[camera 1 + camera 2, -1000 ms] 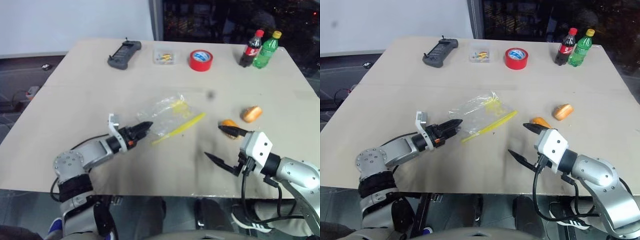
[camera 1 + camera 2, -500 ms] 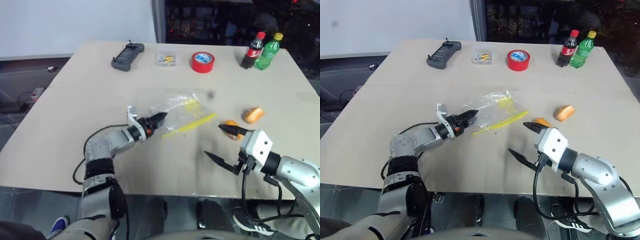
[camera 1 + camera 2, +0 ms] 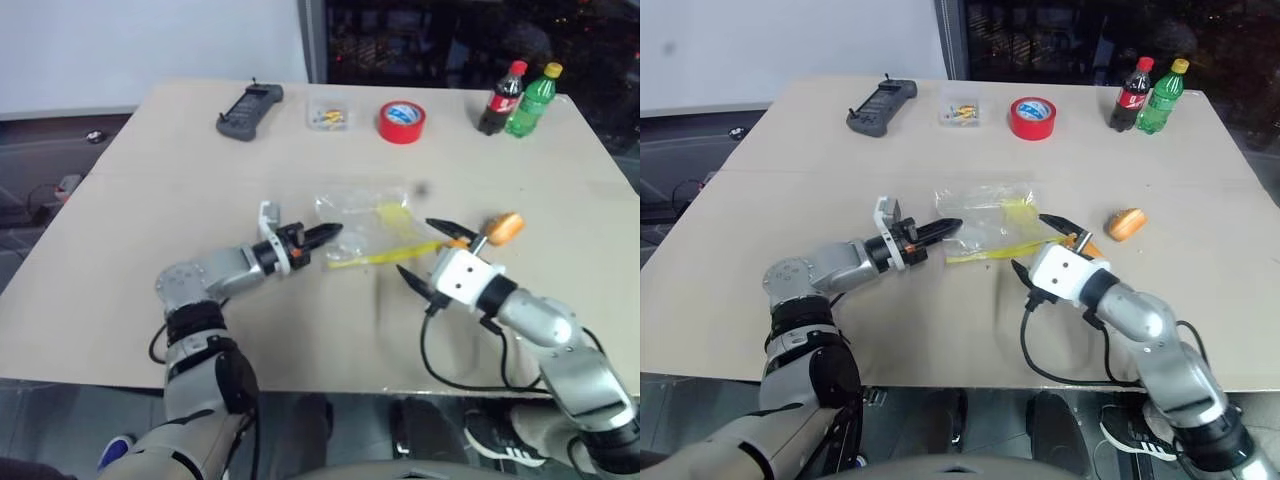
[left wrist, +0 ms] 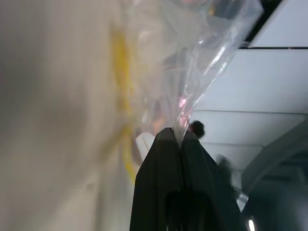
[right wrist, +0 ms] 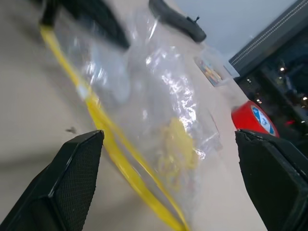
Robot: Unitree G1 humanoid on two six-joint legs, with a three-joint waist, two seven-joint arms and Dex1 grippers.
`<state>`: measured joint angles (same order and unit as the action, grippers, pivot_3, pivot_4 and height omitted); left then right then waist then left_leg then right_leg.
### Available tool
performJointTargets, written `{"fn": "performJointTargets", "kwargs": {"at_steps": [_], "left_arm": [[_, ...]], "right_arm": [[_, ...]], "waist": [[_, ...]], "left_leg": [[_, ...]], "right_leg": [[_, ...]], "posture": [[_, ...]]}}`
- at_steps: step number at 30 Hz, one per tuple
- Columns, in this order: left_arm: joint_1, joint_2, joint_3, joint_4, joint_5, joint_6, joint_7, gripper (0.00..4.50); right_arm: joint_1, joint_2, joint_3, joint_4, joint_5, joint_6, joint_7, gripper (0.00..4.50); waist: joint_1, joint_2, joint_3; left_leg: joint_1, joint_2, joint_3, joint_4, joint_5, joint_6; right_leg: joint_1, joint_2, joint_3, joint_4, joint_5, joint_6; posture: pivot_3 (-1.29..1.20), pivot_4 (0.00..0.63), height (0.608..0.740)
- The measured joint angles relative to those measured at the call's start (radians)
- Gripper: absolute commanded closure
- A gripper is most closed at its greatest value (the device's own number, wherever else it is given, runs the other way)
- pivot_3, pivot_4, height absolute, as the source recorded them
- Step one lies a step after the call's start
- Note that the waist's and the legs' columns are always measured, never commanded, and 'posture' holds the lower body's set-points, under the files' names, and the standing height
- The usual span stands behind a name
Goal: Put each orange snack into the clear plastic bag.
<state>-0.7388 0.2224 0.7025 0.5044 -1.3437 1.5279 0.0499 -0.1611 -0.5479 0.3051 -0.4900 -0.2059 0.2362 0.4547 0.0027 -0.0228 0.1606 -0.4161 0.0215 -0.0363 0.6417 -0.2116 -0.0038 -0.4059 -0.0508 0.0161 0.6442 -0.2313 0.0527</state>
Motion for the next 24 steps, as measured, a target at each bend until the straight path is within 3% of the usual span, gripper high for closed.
{"fn": "performJointTargets", "kwargs": {"at_steps": [8,12,16,20,24], "left_arm": [[-0.011,0.032,-0.006,-0.009,-0.281,-0.008,0.255,4.47],[0.045,0.029,-0.12,-0.099,-0.528,-0.126,0.424,4.47],[0.079,0.023,-0.162,-0.158,-0.592,-0.195,0.485,4.47],[0.099,0.022,-0.164,-0.206,-0.602,-0.233,0.501,4.5],[0.124,0.034,-0.164,-0.217,-0.603,-0.245,0.498,4.5]], "right_arm": [[-0.051,0.025,0.075,0.138,-0.124,-0.093,-0.005,0.0],[-0.161,0.126,0.104,0.308,-0.197,-0.129,-0.058,0.0],[-0.233,0.207,0.125,0.478,-0.238,-0.177,-0.126,0.0],[-0.31,0.264,0.12,0.666,-0.252,-0.234,-0.203,1.08],[-0.326,0.268,0.092,0.722,-0.245,-0.262,-0.232,3.07]], "waist": [[-0.004,-0.004,0.003],[-0.013,-0.006,0.004],[-0.015,-0.006,0.005],[-0.013,-0.007,0.006],[-0.015,-0.008,0.006]], "left_leg": [[0.001,0.0,0.0,-0.001,0.0,0.0],[0.003,0.0,0.0,-0.001,0.001,-0.002],[0.002,0.0,0.001,-0.002,0.003,-0.006],[0.001,-0.001,0.001,-0.002,0.003,-0.006],[0.001,-0.001,0.001,-0.002,0.002,-0.004]], "right_leg": [[0.0,0.0,0.0,0.0,0.0,0.0],[0.0,-0.001,0.001,0.003,0.001,-0.001],[-0.001,-0.001,0.002,0.003,0.001,-0.001],[-0.001,-0.001,0.002,0.002,0.001,-0.001],[-0.001,-0.001,0.002,0.002,0.001,-0.001]], "posture": [[0.0,0.15,0.74],[0.0,0.15,0.74],[0.0,0.15,0.74],[0.0,0.15,0.74],[0.0,0.15,0.74]]}}
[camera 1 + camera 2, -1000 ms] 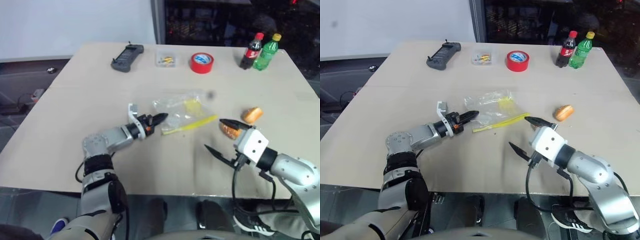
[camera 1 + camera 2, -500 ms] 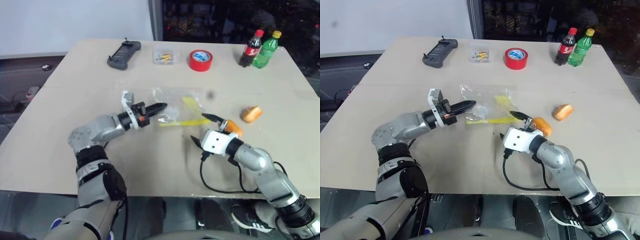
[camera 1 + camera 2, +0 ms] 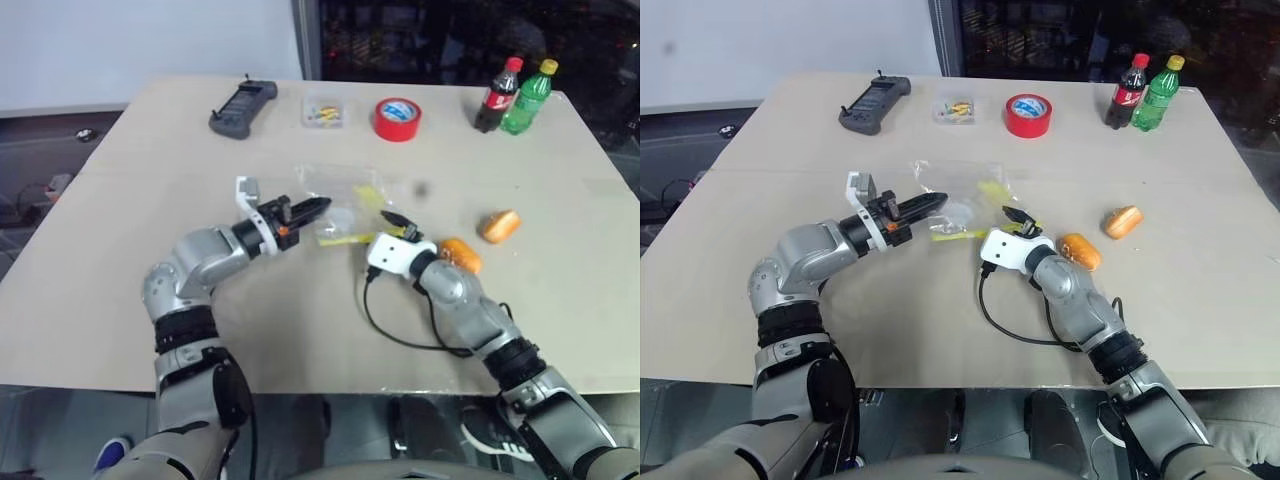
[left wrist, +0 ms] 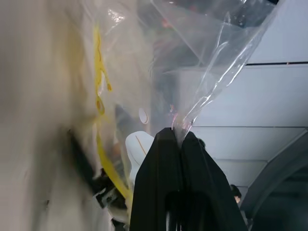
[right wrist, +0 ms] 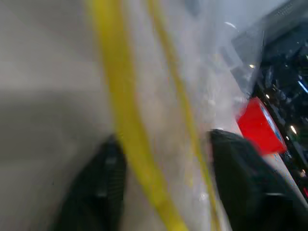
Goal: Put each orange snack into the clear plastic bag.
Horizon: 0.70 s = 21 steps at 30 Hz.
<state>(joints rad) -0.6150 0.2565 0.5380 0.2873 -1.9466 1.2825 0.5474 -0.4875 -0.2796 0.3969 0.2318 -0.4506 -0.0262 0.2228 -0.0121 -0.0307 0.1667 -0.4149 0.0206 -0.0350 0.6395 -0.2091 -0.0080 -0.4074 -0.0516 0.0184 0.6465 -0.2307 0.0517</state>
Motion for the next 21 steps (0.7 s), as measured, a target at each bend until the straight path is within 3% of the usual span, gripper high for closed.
{"fn": "performJointTargets", "kwargs": {"at_steps": [3,9,13,17,21], "left_arm": [[0.017,0.012,0.0,0.0,0.0,-0.002,-0.007,4.5],[0.066,0.103,-0.064,-0.004,0.021,-0.029,-0.068,4.5],[0.095,0.251,-0.17,-0.153,0.318,-0.086,-0.303,3.3],[0.193,0.448,-0.336,-0.426,0.706,-0.245,-0.633,1.45],[0.352,0.618,-0.487,-0.723,1.054,-0.497,-0.88,1.45]], "right_arm": [[-0.002,-0.003,-0.02,0.013,0.008,-0.006,-0.003,4.36],[-0.033,-0.018,-0.042,0.004,0.036,-0.004,0.045,4.44],[-0.087,-0.026,-0.065,-0.023,0.089,0.047,0.131,4.5],[-0.143,-0.058,-0.101,-0.025,0.127,0.119,0.216,4.5],[-0.212,-0.066,-0.1,-0.001,0.141,0.182,0.282,4.5]], "waist": [[-0.001,0.0,0.0],[-0.003,0.001,0.001],[-0.005,0.0,0.003],[-0.003,0.003,0.005],[-0.008,0.006,0.01]], "left_leg": [[0.0,0.0,0.0,0.0,-0.001,0.002],[0.0,0.0,0.0,0.0,-0.001,0.002],[0.0,0.0,0.0,-0.001,-0.001,0.002],[-0.001,0.0,0.003,-0.006,0.001,-0.001],[-0.001,0.001,0.008,-0.01,0.001,-0.002]], "right_leg": [[0.0,0.0,0.0,0.0,0.0,0.0],[0.0,0.001,0.0,0.0,0.0,0.0],[-0.001,0.001,0.0,0.0,0.0,0.0],[-0.004,0.001,0.002,-0.002,0.0,0.0],[-0.007,0.0,0.007,-0.004,0.0,-0.001]], "posture": [[0.0,0.15,0.74],[0.0,0.15,0.74],[0.0,0.15,0.74],[0.0,0.15,0.74],[0.0,0.15,0.74]]}}
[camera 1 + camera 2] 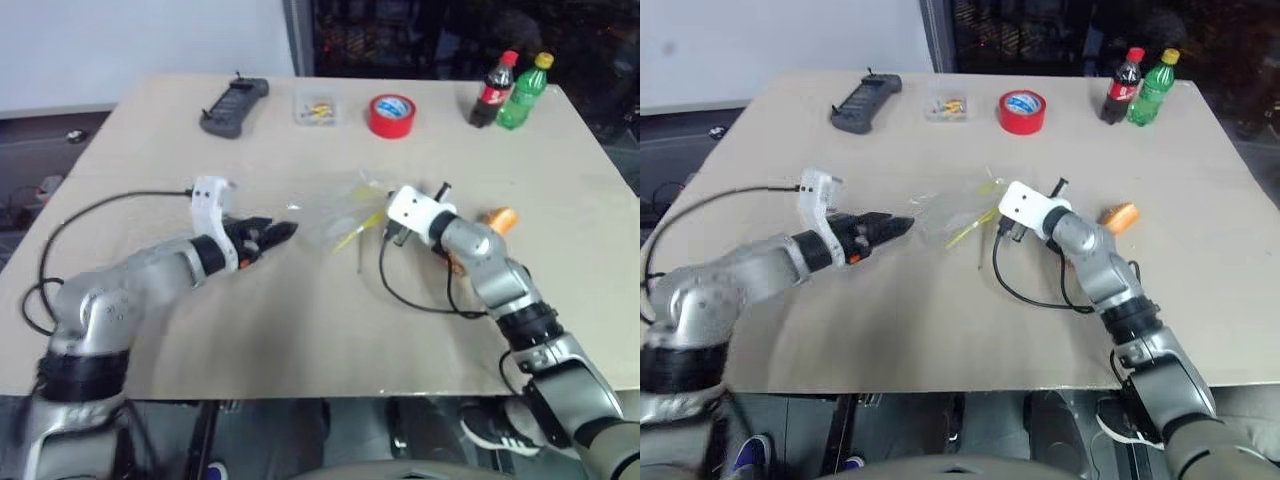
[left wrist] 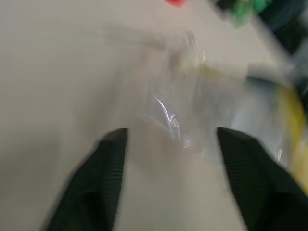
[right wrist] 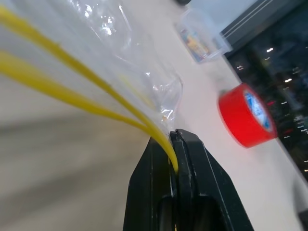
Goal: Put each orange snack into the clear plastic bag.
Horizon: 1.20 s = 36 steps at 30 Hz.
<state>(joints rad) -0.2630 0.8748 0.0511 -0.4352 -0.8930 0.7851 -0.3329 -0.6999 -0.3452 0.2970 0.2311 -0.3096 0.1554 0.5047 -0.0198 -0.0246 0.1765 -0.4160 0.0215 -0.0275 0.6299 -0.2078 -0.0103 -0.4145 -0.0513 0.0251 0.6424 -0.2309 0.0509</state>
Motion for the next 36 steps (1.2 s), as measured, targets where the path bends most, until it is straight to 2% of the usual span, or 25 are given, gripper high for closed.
{"fn": "performJointTargets", "kwargs": {"at_steps": [3,5,10,15,22,26,27,30,36], "left_arm": [[0.033,0.012,-0.079,-0.161,0.189,-0.158,-0.094,1.45],[0.028,-0.005,-0.117,-0.19,0.254,-0.168,-0.091,1.45],[-0.043,-0.081,-0.249,-0.223,0.401,-0.084,-0.003,1.45],[-0.098,-0.151,-0.296,-0.223,0.508,-0.011,0.044,1.45],[-0.131,-0.185,-0.333,-0.206,0.599,0.028,0.035,1.45],[-0.136,-0.2,-0.341,-0.18,0.637,0.04,0.02,2.41],[-0.14,-0.203,-0.341,-0.178,0.645,0.04,0.013,2.99],[-0.158,-0.209,-0.343,-0.17,0.669,0.043,-0.004,4.36],[-0.16,-0.214,-0.344,-0.133,0.715,0.033,-0.036,4.44]], "right_arm": [[-0.065,0.008,0.003,0.016,0.001,0.035,0.032,4.5],[-0.079,0.01,0.007,0.019,0.001,0.042,0.038,4.5],[-0.089,0.026,0.03,0.031,-0.003,0.072,0.057,4.5],[-0.089,0.041,0.046,0.026,-0.004,0.097,0.058,4.5],[-0.089,0.059,0.055,0.017,-0.007,0.113,0.057,4.5],[-0.089,0.067,0.059,0.008,-0.012,0.122,0.056,4.5],[-0.089,0.067,0.059,0.007,-0.015,0.123,0.056,4.5],[-0.089,0.072,0.06,0.003,-0.02,0.127,0.055,4.5],[-0.084,0.071,0.061,-0.03,-0.035,0.145,0.056,4.5]], "waist": [[0.007,0.0,0.0],[0.008,0.0,0.0],[0.005,0.0,0.001],[0.001,0.0,0.001],[0.003,0.0,0.001],[0.003,0.0,0.001],[0.003,0.0,0.001],[0.003,0.0,0.001],[0.003,0.0,0.001]], "left_leg": [[0.0,0.001,0.0,-0.001,-0.002,0.004],[0.0,0.001,-0.001,0.0,-0.002,0.004],[0.0,0.001,-0.001,0.003,-0.002,0.005],[0.0,0.001,-0.001,0.003,-0.002,0.005],[0.0,0.001,-0.002,0.004,-0.002,0.005],[0.0,0.001,-0.002,0.004,-0.002,0.005],[0.0,0.001,-0.002,0.004,-0.002,0.005],[0.0,0.001,-0.002,0.004,-0.002,0.005],[0.0,0.001,-0.002,0.004,-0.002,0.005]], "right_leg": [[0.0,0.0,-0.001,0.0,0.0,0.0],[0.001,0.0,-0.001,0.0,0.0,0.0],[0.001,0.001,-0.001,0.001,0.0,0.001],[0.001,0.002,-0.001,0.003,0.0,0.001],[0.001,0.002,-0.001,0.003,0.0,0.001],[0.001,0.002,-0.001,0.004,0.0,0.001],[0.001,0.002,-0.001,0.004,0.0,0.001],[0.001,0.002,-0.001,0.004,0.0,0.001],[0.001,0.002,-0.001,0.004,0.0,0.001]], "posture": [[0.0,0.15,0.74],[0.0,0.15,0.74],[0.0,0.15,0.74],[0.0,0.15,0.74],[0.0,0.15,0.74],[0.0,0.15,0.74],[0.0,0.15,0.74],[0.0,0.15,0.74],[0.0,0.15,0.74]]}}
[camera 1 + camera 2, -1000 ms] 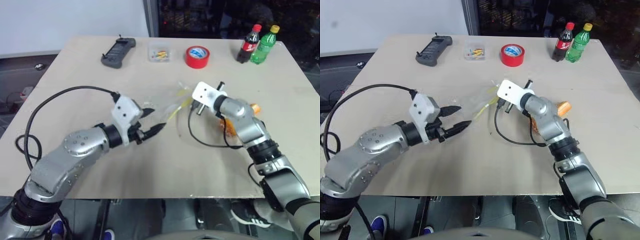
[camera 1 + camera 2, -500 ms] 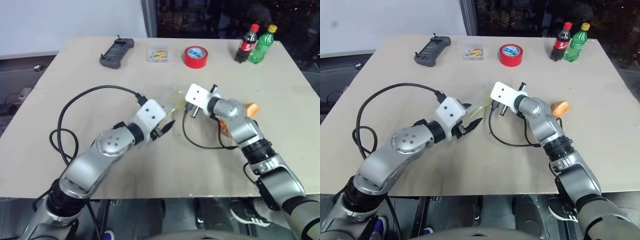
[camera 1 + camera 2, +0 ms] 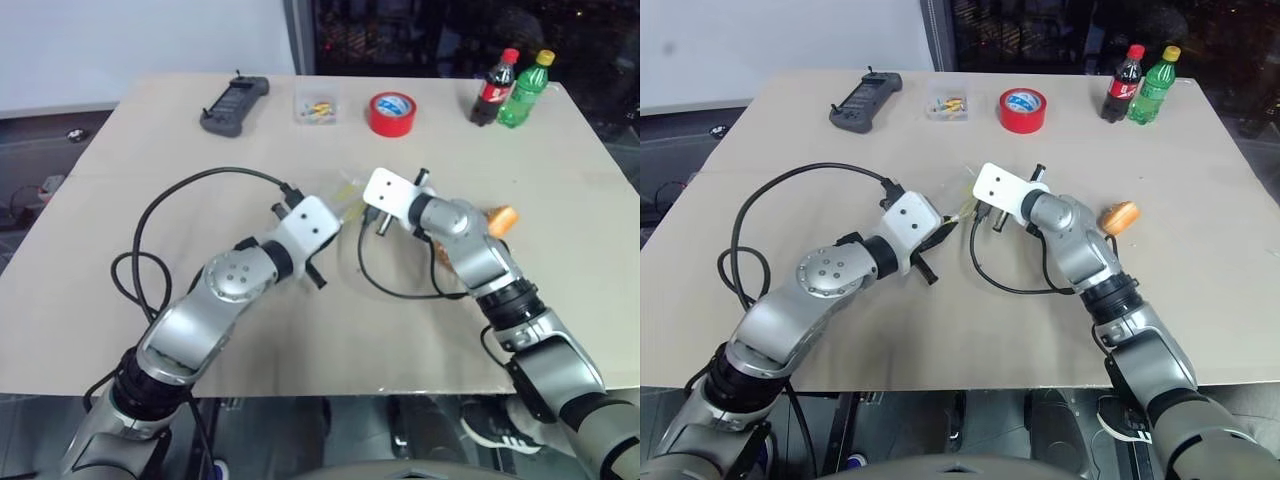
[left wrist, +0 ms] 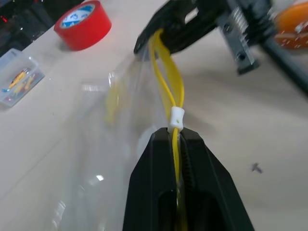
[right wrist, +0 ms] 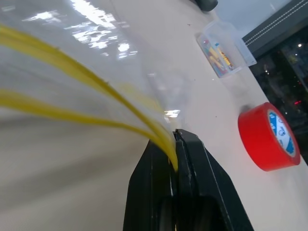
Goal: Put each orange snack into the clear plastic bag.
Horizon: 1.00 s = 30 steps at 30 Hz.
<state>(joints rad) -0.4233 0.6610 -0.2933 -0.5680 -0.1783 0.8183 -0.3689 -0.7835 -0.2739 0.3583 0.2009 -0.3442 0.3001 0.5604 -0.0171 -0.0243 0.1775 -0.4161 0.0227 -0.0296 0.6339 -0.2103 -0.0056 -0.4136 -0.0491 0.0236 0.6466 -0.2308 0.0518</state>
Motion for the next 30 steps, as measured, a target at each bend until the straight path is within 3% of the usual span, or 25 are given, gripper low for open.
{"fn": "performJointTargets", "kwargs": {"at_steps": [3,6,12,15,16,18,23,30], "left_arm": [[0.012,0.014,0.012,0.034,0.029,-0.062,-0.023,4.5],[0.041,0.017,0.029,0.101,0.057,-0.163,-0.045,4.5],[0.067,-0.015,0.072,0.3,0.097,-0.501,-0.093,4.5],[0.057,-0.02,0.101,0.434,0.094,-0.652,-0.171,4.5],[0.052,-0.023,0.101,0.446,0.091,-0.665,-0.18,4.5],[0.024,-0.034,0.115,0.511,0.076,-0.748,-0.237,4.5],[-0.016,-0.045,0.133,0.595,0.069,-0.846,-0.314,4.5],[-0.018,-0.063,0.136,0.626,0.076,-0.897,-0.355,4.5]], "right_arm": [[0.018,-0.01,0.002,-0.016,-0.001,0.005,0.006,3.6],[0.043,-0.016,-0.003,-0.039,0.0,0.018,0.003,2.31],[0.171,-0.081,-0.049,-0.263,0.051,0.13,0.063,2.31],[0.243,-0.092,-0.131,-0.428,0.132,0.276,0.11,3.24],[0.248,-0.09,-0.143,-0.445,0.146,0.3,0.112,3.35],[0.278,-0.025,-0.223,-0.544,0.241,0.446,0.112,4.44],[0.273,0.132,-0.255,-0.601,0.371,0.623,0.061,4.44],[0.206,0.251,-0.249,-0.555,0.448,0.658,-0.044,4.44]], "waist": [[0.0,0.0,0.0],[0.0,0.0,0.0],[0.01,0.0,0.0],[0.005,0.0,0.0],[0.004,0.0,0.0],[0.002,0.0,0.0],[-0.003,0.001,0.0],[0.0,0.001,0.0]], "left_leg": [[0.0,0.0,0.0,0.0,0.0,0.0],[0.0,0.0,0.0,0.0,0.0,0.0],[0.0,0.0,0.0,0.0,0.0,0.0],[0.0,0.0,0.0,0.001,0.0,0.0],[0.0,0.0,0.0,0.001,0.0,0.0],[0.0,0.0,-0.001,0.002,0.0,0.0],[0.002,0.001,-0.001,0.004,0.0,0.0],[0.001,0.0,-0.001,0.005,0.0,0.0]], "right_leg": [[0.0,0.0,0.0,0.0,0.0,0.0],[0.0,0.0,0.0,0.0,0.0,0.0],[0.0,-0.001,-0.001,0.0,0.0,0.0],[0.0,-0.001,-0.001,0.001,0.0,0.0],[0.0,-0.001,-0.001,0.001,0.0,0.0],[0.0,0.0,-0.001,0.003,0.0,0.0],[0.0,0.001,0.0,0.01,0.0,0.0],[0.0,0.0,-0.001,0.01,0.0,0.0]], "posture": [[0.0,0.15,0.74],[0.0,0.15,0.74],[0.0,0.15,0.74],[0.0,0.15,0.74],[0.0,0.15,0.74],[0.0,0.15,0.74],[0.0,0.15,0.74],[0.0,0.15,0.74]]}}
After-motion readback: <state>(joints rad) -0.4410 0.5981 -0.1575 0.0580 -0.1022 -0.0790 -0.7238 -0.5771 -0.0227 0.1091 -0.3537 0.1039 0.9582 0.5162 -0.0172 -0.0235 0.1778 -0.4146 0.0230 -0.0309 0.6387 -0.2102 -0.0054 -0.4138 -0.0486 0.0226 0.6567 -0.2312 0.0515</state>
